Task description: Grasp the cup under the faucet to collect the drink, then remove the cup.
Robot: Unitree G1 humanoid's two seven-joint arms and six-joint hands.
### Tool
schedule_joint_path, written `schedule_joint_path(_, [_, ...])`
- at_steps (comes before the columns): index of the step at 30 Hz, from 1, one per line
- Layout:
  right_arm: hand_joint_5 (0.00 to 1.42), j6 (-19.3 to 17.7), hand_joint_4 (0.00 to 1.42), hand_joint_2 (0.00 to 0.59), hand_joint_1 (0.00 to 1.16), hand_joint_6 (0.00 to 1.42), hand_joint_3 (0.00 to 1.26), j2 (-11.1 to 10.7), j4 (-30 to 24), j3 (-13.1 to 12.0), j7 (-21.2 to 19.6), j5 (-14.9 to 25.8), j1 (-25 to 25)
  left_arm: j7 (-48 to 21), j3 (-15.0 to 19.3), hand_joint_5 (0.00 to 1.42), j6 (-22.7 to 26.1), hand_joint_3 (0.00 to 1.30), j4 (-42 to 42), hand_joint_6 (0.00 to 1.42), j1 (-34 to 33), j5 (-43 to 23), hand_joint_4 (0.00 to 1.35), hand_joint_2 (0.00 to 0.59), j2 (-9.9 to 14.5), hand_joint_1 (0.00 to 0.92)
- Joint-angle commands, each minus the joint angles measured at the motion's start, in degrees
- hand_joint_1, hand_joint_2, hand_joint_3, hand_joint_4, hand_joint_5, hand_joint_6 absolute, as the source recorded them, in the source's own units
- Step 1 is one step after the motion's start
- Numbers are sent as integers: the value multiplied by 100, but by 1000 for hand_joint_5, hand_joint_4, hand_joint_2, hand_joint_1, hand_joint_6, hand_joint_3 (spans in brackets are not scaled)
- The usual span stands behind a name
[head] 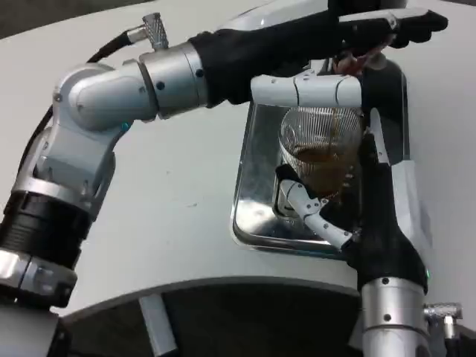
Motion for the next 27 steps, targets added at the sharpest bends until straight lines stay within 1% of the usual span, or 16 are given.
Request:
schedule_joint_path(1, [121, -90, 66, 249, 692, 177, 35, 367, 177, -7, -137, 61, -60, -215, -115, 76, 34, 94, 188, 172, 44, 168, 0, 115, 126, 0])
schedule_joint_path(6, [122, -61, 66, 248, 692, 177, 36, 383, 319, -34, -193, 89, -178, -225, -109, 76, -4, 94, 261, 172, 2, 166, 0, 115, 120, 0])
schedule_joint_path(17, [112, -116, 66, 248, 693, 165, 37, 410, 684, -114, -301, 173, -424, -233, -106, 85, -96, 94, 431, 172, -71, 176, 0, 116, 114, 0])
schedule_joint_path(27, [111, -145, 61, 248, 693, 163, 37, 433, 901, -152, -490, 196, -513, -218, -108, 87, -188, 94, 584, 172, -100, 181, 0, 116, 91, 0])
